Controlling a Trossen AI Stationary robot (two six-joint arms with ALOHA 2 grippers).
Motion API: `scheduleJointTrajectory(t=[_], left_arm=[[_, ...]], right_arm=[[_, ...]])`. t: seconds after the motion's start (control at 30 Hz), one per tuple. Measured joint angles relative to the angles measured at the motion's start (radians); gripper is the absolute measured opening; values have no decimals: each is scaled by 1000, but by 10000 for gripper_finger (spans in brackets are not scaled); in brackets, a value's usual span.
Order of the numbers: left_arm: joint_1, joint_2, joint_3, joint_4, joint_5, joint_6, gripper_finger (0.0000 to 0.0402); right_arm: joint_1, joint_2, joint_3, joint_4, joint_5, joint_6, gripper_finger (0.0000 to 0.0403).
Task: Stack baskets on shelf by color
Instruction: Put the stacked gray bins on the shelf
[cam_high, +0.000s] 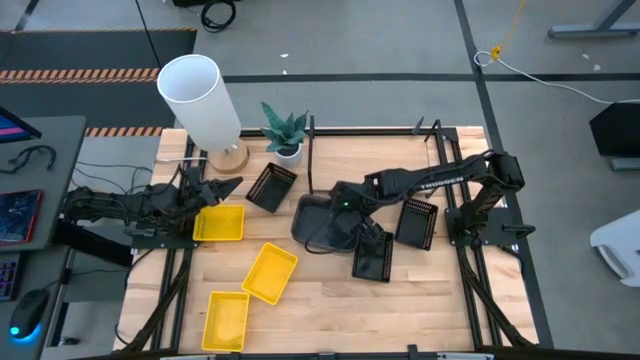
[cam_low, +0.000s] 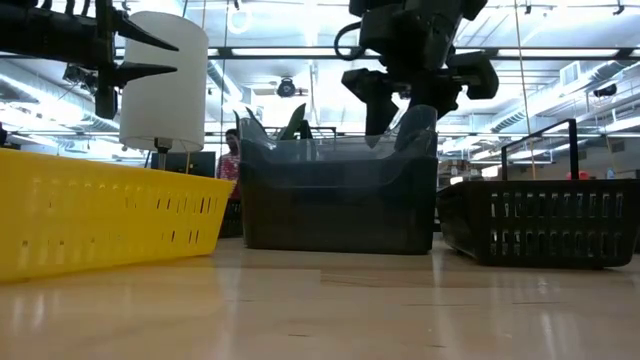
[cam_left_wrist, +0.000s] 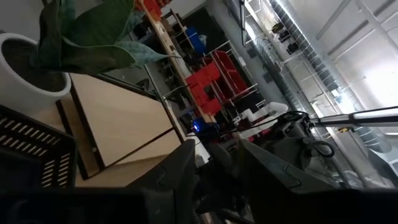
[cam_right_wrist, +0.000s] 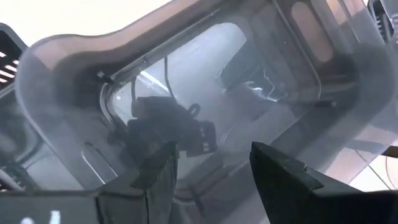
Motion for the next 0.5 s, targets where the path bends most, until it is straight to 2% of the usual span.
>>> scheduleJointTrajectory(t=[0.37, 0.5], left_arm=[[0, 0, 0, -1, 0, 24, 130], [0, 0, 0, -1, 0, 25, 130]], right_arm=[[-44, 0, 0, -65, -56, 0, 211], [-41, -1, 0, -88, -53, -62, 211]])
